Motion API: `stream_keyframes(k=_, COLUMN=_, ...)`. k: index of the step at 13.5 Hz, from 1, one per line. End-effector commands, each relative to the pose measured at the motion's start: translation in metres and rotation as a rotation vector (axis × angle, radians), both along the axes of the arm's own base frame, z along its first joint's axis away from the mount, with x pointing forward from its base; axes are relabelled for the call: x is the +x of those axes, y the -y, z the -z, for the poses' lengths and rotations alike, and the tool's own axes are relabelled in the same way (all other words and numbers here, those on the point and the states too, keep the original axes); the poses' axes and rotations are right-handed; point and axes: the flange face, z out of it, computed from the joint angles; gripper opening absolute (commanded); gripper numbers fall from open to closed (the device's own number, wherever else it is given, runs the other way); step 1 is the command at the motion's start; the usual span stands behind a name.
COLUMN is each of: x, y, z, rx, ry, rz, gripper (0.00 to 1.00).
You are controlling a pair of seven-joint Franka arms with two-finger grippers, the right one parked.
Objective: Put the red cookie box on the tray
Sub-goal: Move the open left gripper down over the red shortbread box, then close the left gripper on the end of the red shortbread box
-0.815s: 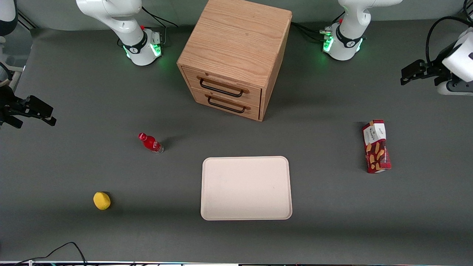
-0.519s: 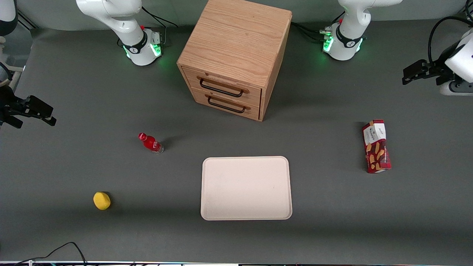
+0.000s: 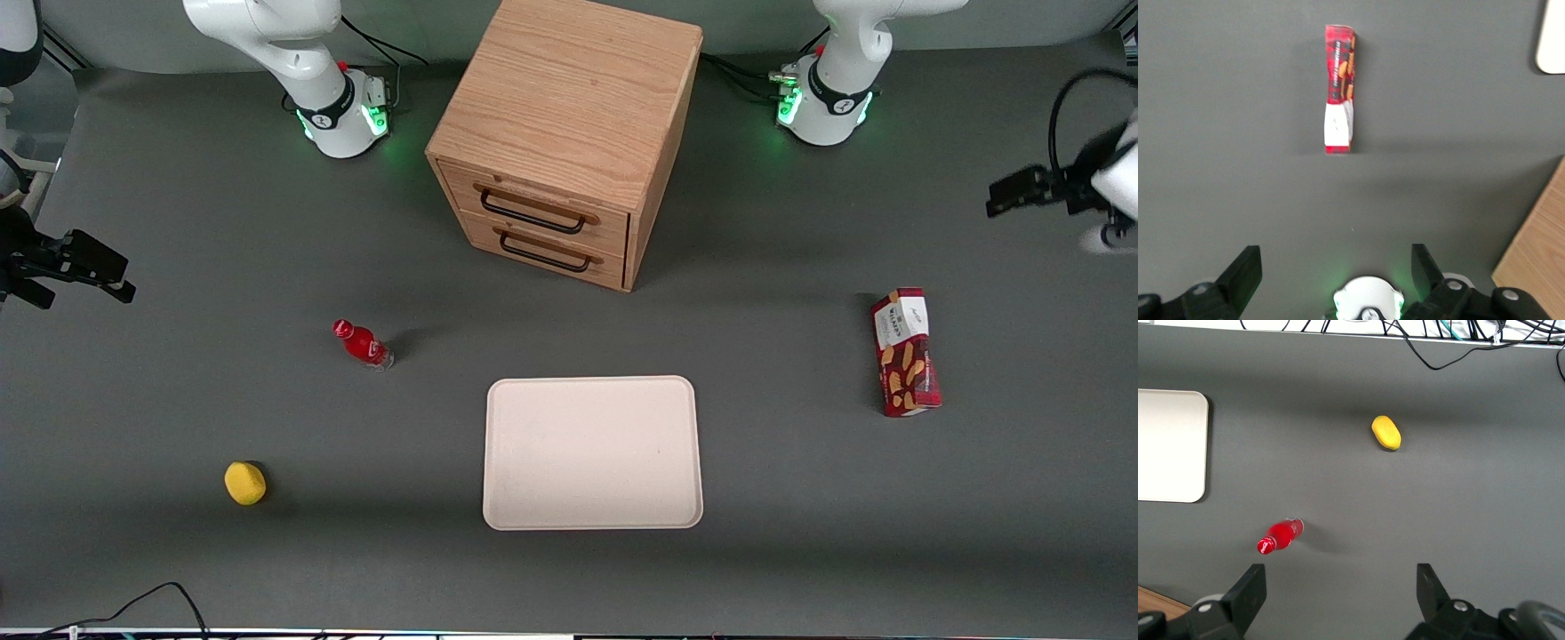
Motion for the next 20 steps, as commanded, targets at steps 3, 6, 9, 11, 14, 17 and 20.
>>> stream_keyframes(k=3, x=0.055, y=-0.022, z=0.137, rx=0.003, ry=0.006, rz=0.058, gripper=1.0)
stream_keyframes(k=6, x=0.069, y=-0.016, z=0.228, rx=0.007, ry=0.061, rz=0.094, gripper=1.0)
stream_keyframes(k=9, x=0.062, y=-0.014, z=0.292, rx=0.011, ry=0.104, rz=0.111, gripper=1.0)
stream_keyframes(k=11, x=0.043, y=-0.013, z=0.319, rx=0.01, ry=0.123, rz=0.119, gripper=0.86)
stream_keyframes(k=14, x=0.038, y=-0.014, z=0.321, rx=0.005, ry=0.103, rz=0.115, gripper=0.0)
stream_keyframes(k=17, x=0.037, y=-0.014, z=0.32, rx=0.005, ry=0.104, rz=0.113, gripper=0.0)
stream_keyframes(k=20, x=0.038, y=-0.014, z=0.314, rx=0.006, ry=0.113, rz=0.11, gripper=0.0)
